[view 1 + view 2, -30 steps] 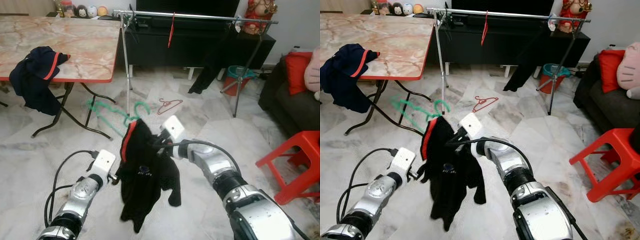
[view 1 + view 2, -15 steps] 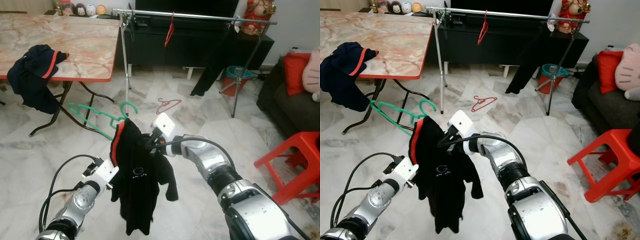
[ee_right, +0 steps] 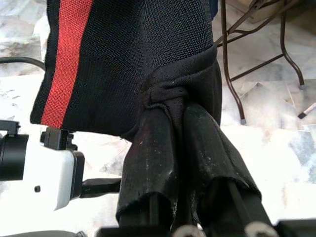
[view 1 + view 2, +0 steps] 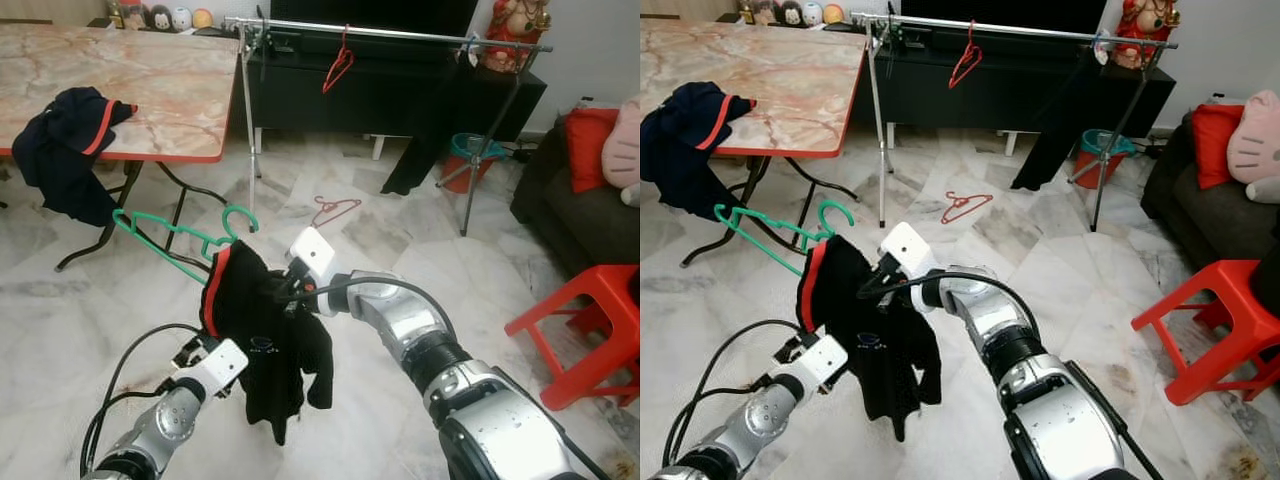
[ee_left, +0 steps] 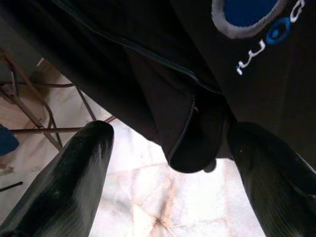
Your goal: Hang hanger
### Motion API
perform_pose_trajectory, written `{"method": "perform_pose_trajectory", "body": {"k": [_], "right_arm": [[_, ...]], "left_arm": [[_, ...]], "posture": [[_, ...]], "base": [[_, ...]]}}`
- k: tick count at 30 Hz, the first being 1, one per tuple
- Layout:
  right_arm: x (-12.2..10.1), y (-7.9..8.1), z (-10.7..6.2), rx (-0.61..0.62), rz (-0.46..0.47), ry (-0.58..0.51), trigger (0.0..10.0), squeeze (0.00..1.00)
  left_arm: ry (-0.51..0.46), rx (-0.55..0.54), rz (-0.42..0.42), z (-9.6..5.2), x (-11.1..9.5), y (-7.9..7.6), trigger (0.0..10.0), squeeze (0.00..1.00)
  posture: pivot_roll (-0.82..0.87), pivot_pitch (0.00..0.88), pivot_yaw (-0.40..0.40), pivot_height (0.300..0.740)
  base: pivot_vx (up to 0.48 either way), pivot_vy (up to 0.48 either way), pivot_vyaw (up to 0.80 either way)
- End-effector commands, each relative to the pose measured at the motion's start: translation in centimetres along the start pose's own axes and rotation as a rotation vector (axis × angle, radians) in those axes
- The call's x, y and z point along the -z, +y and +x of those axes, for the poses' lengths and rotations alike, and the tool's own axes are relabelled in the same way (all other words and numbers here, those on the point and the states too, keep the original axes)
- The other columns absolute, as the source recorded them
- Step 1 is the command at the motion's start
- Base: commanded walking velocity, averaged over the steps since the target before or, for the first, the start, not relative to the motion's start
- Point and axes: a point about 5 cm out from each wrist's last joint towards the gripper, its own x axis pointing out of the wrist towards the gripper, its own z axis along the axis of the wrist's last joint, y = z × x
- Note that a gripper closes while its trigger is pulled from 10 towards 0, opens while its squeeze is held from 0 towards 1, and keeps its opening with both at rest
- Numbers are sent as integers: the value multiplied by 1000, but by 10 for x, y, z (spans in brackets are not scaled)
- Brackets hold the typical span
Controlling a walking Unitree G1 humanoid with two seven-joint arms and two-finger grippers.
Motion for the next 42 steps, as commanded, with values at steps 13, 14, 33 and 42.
{"method": "perform_pose_trajectory", "body": {"k": [13, 14, 33, 42], "right_arm": [[-21, 1, 4, -7, -27, -54, 0, 0], [-22, 1, 4, -8, -27, -56, 0, 0], [-32, 5, 7, -30, -35, -79, 0, 0], [-33, 8, 7, -49, -47, -82, 0, 0]], "left_arm": [[-3, -55, 81, 1, -1, -5, 10000, 0], [-3, -55, 93, 1, -1, -6, 10000, 0], [-83, -108, 329, 2, -9, -19, 7333, 0], [-164, -85, 325, 12, -35, -25, 4588, 0]], "posture": [[-108, 0, -135, 740], [-108, 0, -135, 740], [-112, 0, -147, 740], [-116, 0, -149, 740]], "base": [[0, 0, 0], [0, 0, 0], [0, 0, 0], [0, 0, 0]]}}
